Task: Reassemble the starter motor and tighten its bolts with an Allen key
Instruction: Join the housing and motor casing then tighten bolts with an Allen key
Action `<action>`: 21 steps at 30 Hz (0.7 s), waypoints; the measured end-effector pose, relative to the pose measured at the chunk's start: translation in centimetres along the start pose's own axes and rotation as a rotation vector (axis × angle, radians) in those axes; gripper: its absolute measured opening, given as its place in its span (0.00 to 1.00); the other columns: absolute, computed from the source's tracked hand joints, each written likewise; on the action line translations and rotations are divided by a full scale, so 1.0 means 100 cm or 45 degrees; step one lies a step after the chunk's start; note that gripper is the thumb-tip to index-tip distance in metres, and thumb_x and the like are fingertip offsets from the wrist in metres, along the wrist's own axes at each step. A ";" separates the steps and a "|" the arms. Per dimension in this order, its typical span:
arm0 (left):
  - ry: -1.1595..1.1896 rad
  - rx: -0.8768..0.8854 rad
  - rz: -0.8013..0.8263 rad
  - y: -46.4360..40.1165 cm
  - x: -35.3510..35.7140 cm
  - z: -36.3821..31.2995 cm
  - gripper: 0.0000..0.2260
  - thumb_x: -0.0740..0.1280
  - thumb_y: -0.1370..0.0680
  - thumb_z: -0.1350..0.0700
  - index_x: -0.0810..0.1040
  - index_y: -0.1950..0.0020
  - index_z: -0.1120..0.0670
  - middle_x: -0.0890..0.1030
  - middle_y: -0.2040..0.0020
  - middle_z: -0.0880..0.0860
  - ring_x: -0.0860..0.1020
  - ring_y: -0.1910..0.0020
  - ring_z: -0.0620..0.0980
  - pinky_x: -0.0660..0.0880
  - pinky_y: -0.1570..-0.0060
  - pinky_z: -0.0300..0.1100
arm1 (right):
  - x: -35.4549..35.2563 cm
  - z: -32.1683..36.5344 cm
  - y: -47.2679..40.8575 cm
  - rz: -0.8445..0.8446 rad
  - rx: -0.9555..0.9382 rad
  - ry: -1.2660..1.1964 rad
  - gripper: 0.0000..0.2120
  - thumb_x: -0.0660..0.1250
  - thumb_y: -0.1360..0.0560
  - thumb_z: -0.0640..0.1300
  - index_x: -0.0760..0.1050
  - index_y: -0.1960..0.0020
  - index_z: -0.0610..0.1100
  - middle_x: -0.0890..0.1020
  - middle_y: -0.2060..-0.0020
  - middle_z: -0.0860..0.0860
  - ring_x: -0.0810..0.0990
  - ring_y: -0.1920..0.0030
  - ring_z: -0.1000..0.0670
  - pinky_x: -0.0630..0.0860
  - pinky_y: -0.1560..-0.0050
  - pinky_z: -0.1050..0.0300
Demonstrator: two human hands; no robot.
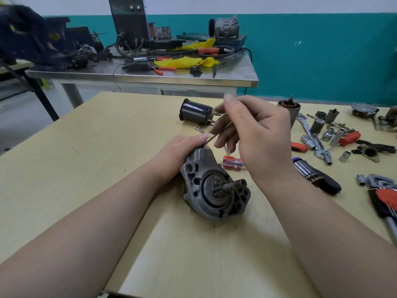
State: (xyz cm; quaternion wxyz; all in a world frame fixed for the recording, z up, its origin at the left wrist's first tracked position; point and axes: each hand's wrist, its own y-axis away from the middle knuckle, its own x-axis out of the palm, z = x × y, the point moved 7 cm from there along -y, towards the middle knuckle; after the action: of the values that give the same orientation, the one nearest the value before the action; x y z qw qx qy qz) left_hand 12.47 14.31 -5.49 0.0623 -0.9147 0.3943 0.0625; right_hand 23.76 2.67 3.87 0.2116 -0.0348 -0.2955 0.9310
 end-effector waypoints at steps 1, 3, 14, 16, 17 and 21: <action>-0.022 0.010 -0.006 0.000 -0.001 0.000 0.20 0.68 0.25 0.34 0.81 0.65 0.49 0.77 0.66 0.51 0.74 0.65 0.49 0.70 0.54 0.51 | -0.002 -0.002 -0.001 -0.005 0.049 -0.001 0.10 0.63 0.14 0.44 0.83 0.43 0.48 0.85 0.67 0.42 0.84 0.71 0.40 0.75 0.74 0.56; -0.035 0.017 -0.014 0.000 -0.001 0.000 0.19 0.67 0.25 0.35 0.79 0.65 0.49 0.76 0.66 0.51 0.73 0.66 0.49 0.69 0.55 0.51 | -0.004 -0.007 -0.002 -0.001 0.145 -0.038 0.12 0.60 0.14 0.44 0.79 0.36 0.51 0.85 0.67 0.41 0.84 0.71 0.39 0.76 0.74 0.55; -0.060 0.041 -0.021 -0.004 -0.005 0.006 0.19 0.67 0.25 0.34 0.85 0.63 0.47 0.81 0.67 0.47 0.77 0.68 0.45 0.74 0.63 0.38 | 0.009 -0.014 -0.002 0.357 0.274 -0.359 0.11 0.60 0.15 0.46 0.79 0.41 0.43 0.80 0.61 0.40 0.78 0.64 0.41 0.71 0.67 0.55; -0.058 0.030 -0.025 -0.003 -0.005 0.006 0.21 0.67 0.26 0.33 0.86 0.62 0.48 0.82 0.65 0.49 0.78 0.66 0.47 0.75 0.59 0.42 | 0.007 -0.016 -0.004 0.354 0.283 -0.341 0.10 0.61 0.16 0.45 0.79 0.40 0.43 0.80 0.61 0.40 0.78 0.64 0.42 0.71 0.66 0.55; -0.046 0.027 -0.023 -0.003 -0.005 0.006 0.23 0.68 0.26 0.32 0.86 0.61 0.51 0.82 0.64 0.52 0.79 0.65 0.49 0.75 0.56 0.45 | 0.006 -0.016 -0.005 0.342 0.287 -0.342 0.10 0.61 0.16 0.45 0.79 0.41 0.43 0.81 0.61 0.40 0.79 0.64 0.42 0.71 0.67 0.54; -0.015 0.013 -0.016 -0.003 -0.004 0.005 0.24 0.69 0.25 0.31 0.86 0.57 0.53 0.81 0.63 0.53 0.78 0.64 0.50 0.74 0.57 0.45 | 0.006 -0.017 -0.003 0.305 0.311 -0.432 0.05 0.65 0.18 0.44 0.77 0.45 0.43 0.83 0.60 0.39 0.79 0.66 0.41 0.70 0.67 0.53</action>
State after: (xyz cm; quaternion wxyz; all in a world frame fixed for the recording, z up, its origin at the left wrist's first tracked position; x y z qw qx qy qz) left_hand 12.40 14.86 -5.94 0.0696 -0.9165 0.3885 0.0656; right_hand 23.65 4.04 2.70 0.0495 0.1130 -0.2059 0.9708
